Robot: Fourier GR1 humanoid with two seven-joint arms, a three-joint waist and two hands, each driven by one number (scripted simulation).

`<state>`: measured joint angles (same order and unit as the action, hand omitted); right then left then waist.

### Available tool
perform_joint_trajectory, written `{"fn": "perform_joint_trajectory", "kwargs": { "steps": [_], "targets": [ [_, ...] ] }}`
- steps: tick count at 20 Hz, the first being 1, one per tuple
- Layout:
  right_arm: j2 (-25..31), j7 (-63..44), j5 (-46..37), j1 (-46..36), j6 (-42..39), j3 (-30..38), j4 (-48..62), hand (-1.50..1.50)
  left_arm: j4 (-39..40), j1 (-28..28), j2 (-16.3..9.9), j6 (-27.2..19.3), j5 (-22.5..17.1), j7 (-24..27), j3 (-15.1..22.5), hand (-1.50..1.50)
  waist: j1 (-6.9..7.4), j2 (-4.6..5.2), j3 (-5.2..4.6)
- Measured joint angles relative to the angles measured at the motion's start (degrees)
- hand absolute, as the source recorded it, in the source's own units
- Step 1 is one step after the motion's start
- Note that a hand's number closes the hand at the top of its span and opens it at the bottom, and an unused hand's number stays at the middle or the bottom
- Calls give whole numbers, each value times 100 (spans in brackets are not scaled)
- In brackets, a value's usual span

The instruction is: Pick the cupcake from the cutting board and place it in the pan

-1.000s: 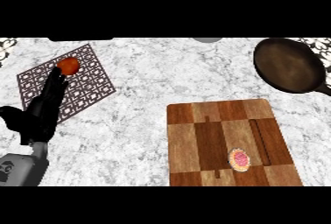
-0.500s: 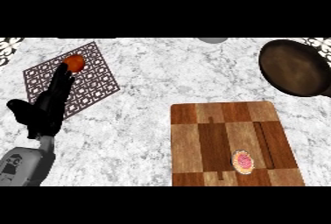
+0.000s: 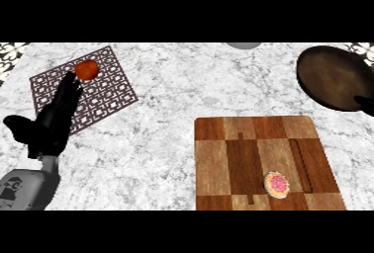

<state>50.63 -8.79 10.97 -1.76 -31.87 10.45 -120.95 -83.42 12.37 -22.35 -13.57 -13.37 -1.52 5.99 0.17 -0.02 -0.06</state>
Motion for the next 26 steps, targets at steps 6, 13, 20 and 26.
{"fn": "perform_joint_trajectory", "kwargs": {
  "steps": [6, 13, 20, 26],
  "targets": [
    [-479, -594, -255, -2, -116, -457, -553, -150, 275, 199, 173, 130, 119, 13, -152, 0, -28, -1, 1],
    [-953, -1186, -874, 46, -251, -803, -651, -150, 263, 155, 287, 273, 260, 10, -291, 0, -23, 0, 4],
    [-1363, -1345, -1667, -92, -467, -1029, -287, -150, 112, 36, 450, 310, 455, -43, -384, 0, -14, 1, 5],
    [-1723, -976, -2314, -237, -714, -1374, 298, -150, 29, 153, 527, 359, 588, -278, -493, 0, -8, 4, 6]
  ]
}}
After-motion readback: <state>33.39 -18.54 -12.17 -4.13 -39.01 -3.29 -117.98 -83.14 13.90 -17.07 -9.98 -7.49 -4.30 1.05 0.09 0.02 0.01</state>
